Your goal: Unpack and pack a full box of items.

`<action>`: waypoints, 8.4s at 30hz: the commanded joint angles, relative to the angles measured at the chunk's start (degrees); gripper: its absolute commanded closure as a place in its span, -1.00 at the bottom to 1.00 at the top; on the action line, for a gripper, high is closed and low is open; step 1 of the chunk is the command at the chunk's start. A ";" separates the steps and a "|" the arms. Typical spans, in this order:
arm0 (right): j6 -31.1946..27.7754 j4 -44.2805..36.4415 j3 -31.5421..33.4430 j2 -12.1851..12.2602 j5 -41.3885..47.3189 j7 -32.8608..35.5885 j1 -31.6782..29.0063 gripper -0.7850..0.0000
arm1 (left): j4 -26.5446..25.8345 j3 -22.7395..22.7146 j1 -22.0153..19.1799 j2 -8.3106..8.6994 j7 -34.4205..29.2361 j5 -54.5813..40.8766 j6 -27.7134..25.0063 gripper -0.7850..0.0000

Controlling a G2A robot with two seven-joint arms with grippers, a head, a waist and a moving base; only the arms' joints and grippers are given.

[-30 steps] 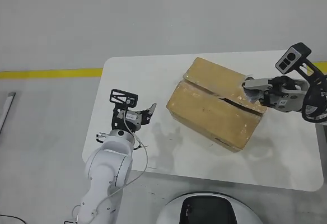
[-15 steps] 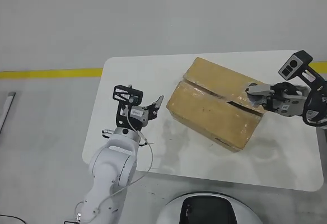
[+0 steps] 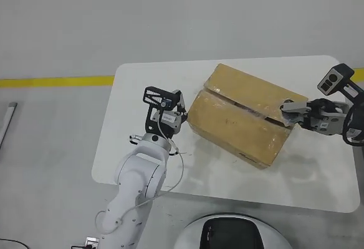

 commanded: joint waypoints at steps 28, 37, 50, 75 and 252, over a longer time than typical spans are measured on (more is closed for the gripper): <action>-1.16 0.82 0.75 2.30 -1.58 0.19 -2.53 1.00 | 19.99 16.28 -16.42 -5.33 6.76 -10.14 -3.85 1.00; -2.57 0.37 1.15 3.02 -2.87 0.21 -2.21 1.00 | 21.85 16.69 -17.71 -6.29 7.02 -9.48 -2.45 1.00; -2.86 1.27 0.62 3.95 -3.47 0.74 -2.34 1.00 | 21.45 15.73 -16.44 -6.69 6.17 -9.23 -4.37 1.00; -3.48 0.74 1.29 5.20 -2.16 -0.79 -5.36 0.76 | 23.86 17.21 -15.96 -8.10 2.76 -8.70 -7.20 1.00; -6.99 -2.97 1.16 9.89 -12.75 -28.81 -21.38 1.00 | 7.76 -1.34 -3.41 -9.86 -7.65 7.62 -5.52 -0.69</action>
